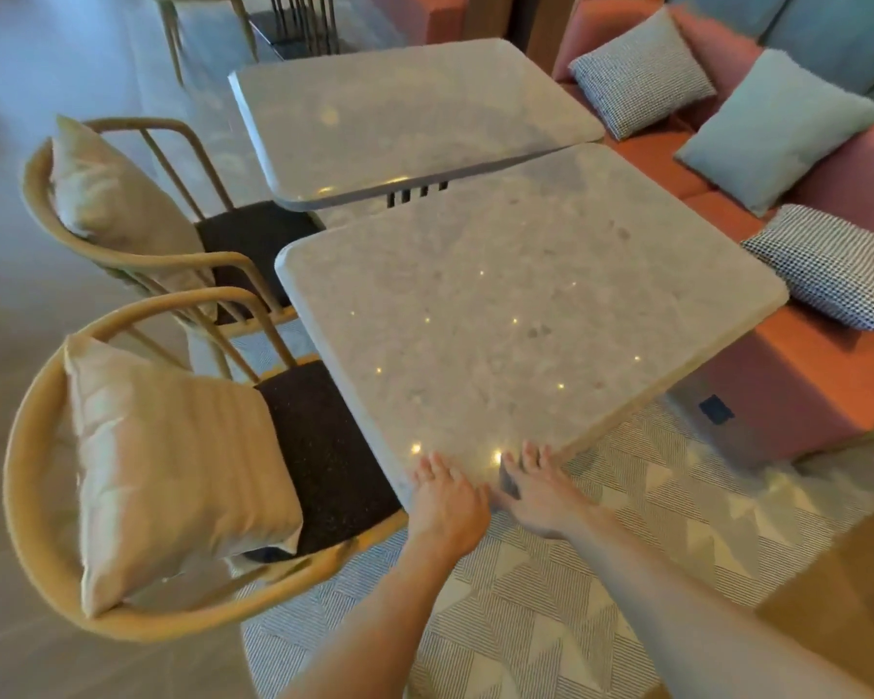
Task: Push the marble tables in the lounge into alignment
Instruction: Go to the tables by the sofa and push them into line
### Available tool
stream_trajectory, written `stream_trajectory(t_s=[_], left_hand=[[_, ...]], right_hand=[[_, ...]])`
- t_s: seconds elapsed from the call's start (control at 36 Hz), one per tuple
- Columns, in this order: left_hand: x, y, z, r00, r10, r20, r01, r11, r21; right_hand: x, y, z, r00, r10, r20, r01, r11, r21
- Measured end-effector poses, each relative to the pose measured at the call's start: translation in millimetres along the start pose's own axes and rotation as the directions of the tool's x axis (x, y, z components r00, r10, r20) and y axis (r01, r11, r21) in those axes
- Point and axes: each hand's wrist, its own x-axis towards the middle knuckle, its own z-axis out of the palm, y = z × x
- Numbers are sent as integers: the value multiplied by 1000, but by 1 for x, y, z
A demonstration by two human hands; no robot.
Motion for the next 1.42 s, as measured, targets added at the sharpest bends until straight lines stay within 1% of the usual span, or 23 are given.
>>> stream_trajectory(t_s=[0.08, 0.22, 0.33, 0.42, 0.47, 0.53, 0.61, 0.69, 0.72, 0.75, 0.78, 0.81, 0.86, 0.89, 0.92, 0.97, 1.0, 1.06, 1.08, 1.11, 1.17, 1.31, 1.42], left_hand=[[5, 12, -4, 998, -63, -9, 63, 998, -14], [2, 12, 2, 997, -74, -31, 75, 997, 27], [-9, 6, 10, 990, -62, -124, 63, 998, 3], [-13, 7, 17, 971, -89, -223, 69, 993, -96], [-11, 10, 24, 949, -111, -295, 76, 989, -129], [-7, 14, 37, 934, -139, -329, 95, 985, -145], [6, 19, 51, 904, -155, -398, 136, 988, -75], [12, 27, 51, 817, -175, -550, 213, 977, 6], [13, 31, 51, 795, -182, -578, 245, 969, 32], [16, 33, 52, 774, -190, -604, 269, 962, 41], [20, 34, 55, 748, -199, -633, 289, 956, 41], [26, 35, 61, 725, -211, -655, 301, 953, 26], [40, 37, 77, 671, -198, -714, 279, 960, -5], [49, 35, 87, 648, -177, -741, 257, 966, -6], [52, 37, 90, 621, -145, -770, 222, 975, -5], [60, 34, 94, 561, -102, -821, 161, 987, -12], [65, 33, 95, 538, -88, -838, 144, 990, -12], [69, 29, 97, 509, -72, -858, 144, 990, 2], [70, 28, 98, 503, -71, -862, 158, 987, 11], [71, 29, 98, 507, -68, -859, 158, 987, 15], [70, 33, 97, 509, -66, -858, 159, 987, 18], [70, 30, 94, 501, -72, -862, 180, 983, 23], [69, 29, 92, 515, -72, -854, 167, 986, 18]], right_hand=[[2, 5, -11, 997, -11, 70, 10, 1000, 5], [6, 7, -19, 992, -30, 121, 29, 1000, 11], [2, 2, -17, 996, -36, 78, 42, 995, -87], [-2, -3, -8, 994, -111, -14, 103, 952, -290], [-2, -1, 2, 984, -166, -72, 126, 916, -381], [0, 5, 15, 978, -186, -94, 131, 899, -418], [11, 15, 26, 967, -225, -122, 145, 873, -465], [14, 8, 16, 952, -283, -114, 184, 831, -525], [14, 4, 8, 944, -307, -122, 203, 830, -519], [16, 1, -2, 925, -344, -159, 225, 836, -501], [19, 2, -12, 892, -386, -235, 241, 847, -474], [22, 6, -18, 844, -409, -348, 250, 873, -419], [37, 21, -21, 688, -398, -607, 258, 916, -309], [49, 29, -11, 632, -396, -666, 266, 918, -294], [55, 38, -1, 610, -400, -684, 265, 916, -299], [70, 44, 28, 591, -411, -694, 265, 912, -314], [78, 45, 38, 561, -400, -725, 259, 917, -305], [86, 41, 49, 477, -355, -804, 258, 931, -259], [89, 39, 51, 439, -339, -832, 265, 934, -240], [90, 39, 51, 418, -324, -849, 263, 937, -229], [90, 40, 49, 411, -325, -852, 253, 938, -235], [90, 37, 41, 441, -367, -819, 216, 929, -300], [89, 38, 37, 470, -367, -803, 210, 930, -302]])
